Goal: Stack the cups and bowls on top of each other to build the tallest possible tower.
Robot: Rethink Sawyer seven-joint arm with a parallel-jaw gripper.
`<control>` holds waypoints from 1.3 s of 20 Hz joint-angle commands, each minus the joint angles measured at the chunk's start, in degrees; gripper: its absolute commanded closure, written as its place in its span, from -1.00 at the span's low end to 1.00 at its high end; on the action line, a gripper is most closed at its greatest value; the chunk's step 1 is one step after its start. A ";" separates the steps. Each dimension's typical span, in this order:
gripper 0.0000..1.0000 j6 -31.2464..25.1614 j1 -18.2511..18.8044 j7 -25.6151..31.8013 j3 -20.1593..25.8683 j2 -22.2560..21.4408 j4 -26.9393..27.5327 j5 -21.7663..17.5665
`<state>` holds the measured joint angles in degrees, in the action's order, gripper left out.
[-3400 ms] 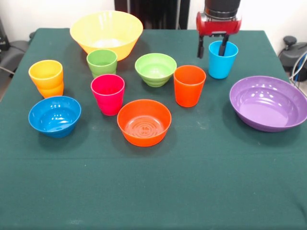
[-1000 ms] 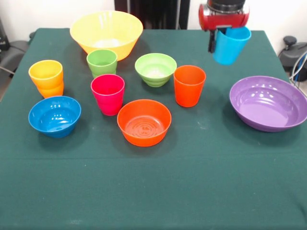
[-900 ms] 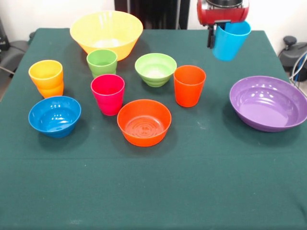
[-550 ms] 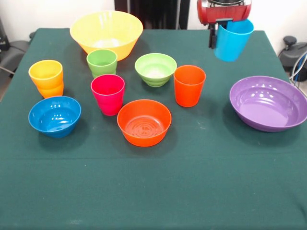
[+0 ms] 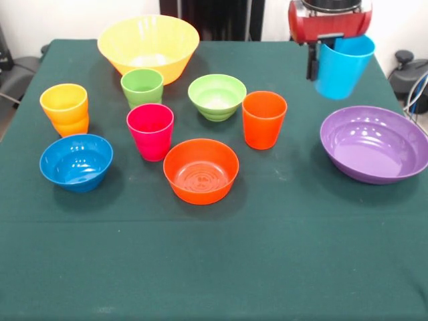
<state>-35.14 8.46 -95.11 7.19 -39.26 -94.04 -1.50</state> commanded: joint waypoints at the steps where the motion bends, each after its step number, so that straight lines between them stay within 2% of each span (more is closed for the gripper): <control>1: 1.00 -8.59 -1.09 0.91 4.32 5.10 12.60 -2.55; 7: 1.00 -12.01 -2.19 0.72 4.57 7.21 19.91 -2.54; 16: 1.00 -13.17 -1.18 3.13 6.09 11.67 26.81 -2.55; 23: 1.00 -17.01 -1.84 5.93 7.32 20.90 41.23 -3.72; 26: 1.00 -17.37 -1.11 8.14 8.51 22.89 43.62 -3.69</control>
<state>-45.23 7.39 -95.11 9.14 -23.98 -59.96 -2.18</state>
